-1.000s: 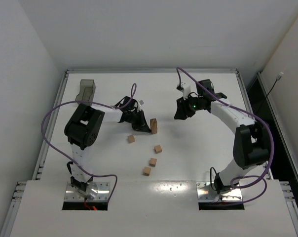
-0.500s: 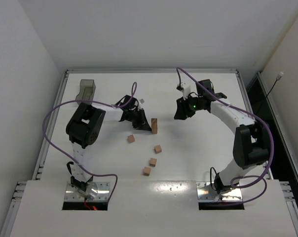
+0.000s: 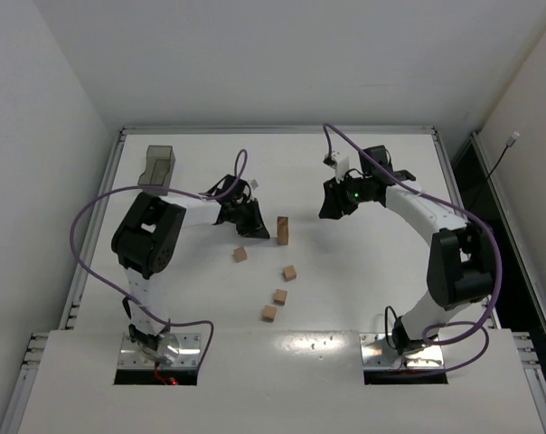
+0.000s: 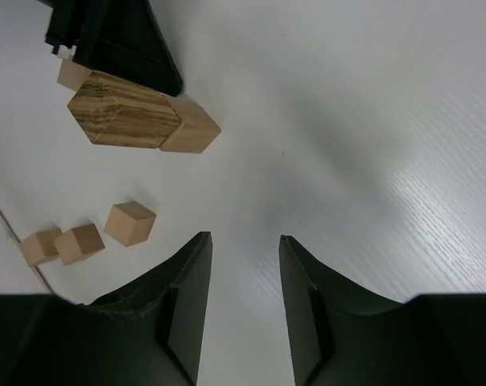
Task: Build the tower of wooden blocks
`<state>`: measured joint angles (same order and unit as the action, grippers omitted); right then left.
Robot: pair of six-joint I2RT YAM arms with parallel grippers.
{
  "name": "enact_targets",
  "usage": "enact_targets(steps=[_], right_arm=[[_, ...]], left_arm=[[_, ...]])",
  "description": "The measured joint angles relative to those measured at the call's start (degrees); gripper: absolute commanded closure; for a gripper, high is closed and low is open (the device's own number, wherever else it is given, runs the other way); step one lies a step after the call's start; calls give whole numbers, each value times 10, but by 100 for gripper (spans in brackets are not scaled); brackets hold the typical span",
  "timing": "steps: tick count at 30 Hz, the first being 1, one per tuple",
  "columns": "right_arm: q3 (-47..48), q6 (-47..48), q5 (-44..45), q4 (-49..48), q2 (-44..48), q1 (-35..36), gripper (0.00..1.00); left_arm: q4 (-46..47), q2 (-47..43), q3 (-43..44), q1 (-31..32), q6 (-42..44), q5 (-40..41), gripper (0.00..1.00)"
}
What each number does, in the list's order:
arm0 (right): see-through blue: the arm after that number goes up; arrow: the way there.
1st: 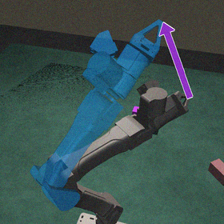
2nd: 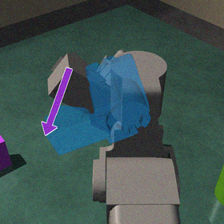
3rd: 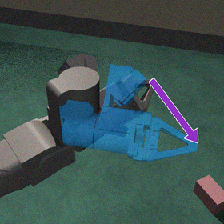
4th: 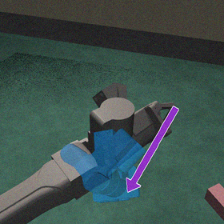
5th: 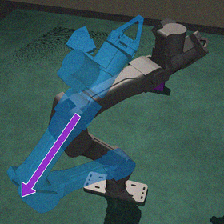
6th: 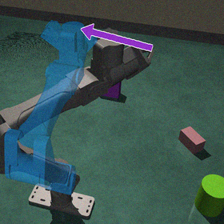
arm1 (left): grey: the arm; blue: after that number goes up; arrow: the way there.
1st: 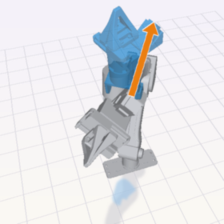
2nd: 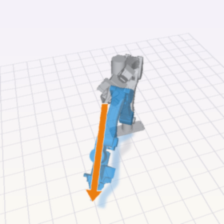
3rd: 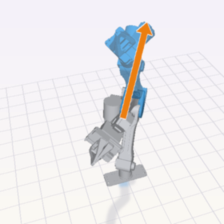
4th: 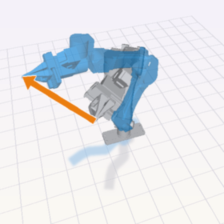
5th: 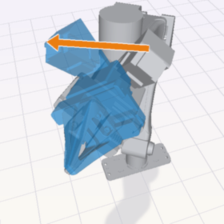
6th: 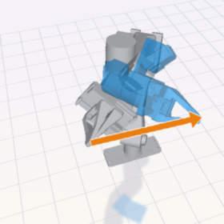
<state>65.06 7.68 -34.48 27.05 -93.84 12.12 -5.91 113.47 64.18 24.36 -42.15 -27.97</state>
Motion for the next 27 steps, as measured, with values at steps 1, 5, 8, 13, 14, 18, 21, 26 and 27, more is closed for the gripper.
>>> enact_targets(steps=[1, 5, 8, 13, 14, 18, 21, 26, 27], right_arm=[[-1, 0, 1, -2, 0, 0, 65], [-30, -5, 13, -16, 21, 0, 65], [-54, -13, 24, -25, 43, 0, 65], [-97, -44, 46, -62, 74, 1, 75], [-109, -54, 51, -74, 80, 5, 76], [-138, -80, 75, -93, 83, 23, 99], [-150, -103, 86, -103, 82, 44, 100], [-151, -153, 82, -133, 45, 69, 100], [-151, -161, 81, -138, 33, 73, 100]], left_arm=[[-5, -14, -9, 0, 3, 19, 100], [-59, -80, -22, 5, 24, 107, 100], [-79, -133, -22, 11, 33, 157, 97], [-86, -180, -20, 23, 38, 191, 90], [-87, -181, -20, 24, 38, 193, 90], [-96, -181, -20, 31, 37, 202, 89], [-99, -181, -20, 31, 35, 204, 89], [-98, -181, -24, 31, 31, 205, 93], [-96, -181, -27, 31, 30, 203, 93]])
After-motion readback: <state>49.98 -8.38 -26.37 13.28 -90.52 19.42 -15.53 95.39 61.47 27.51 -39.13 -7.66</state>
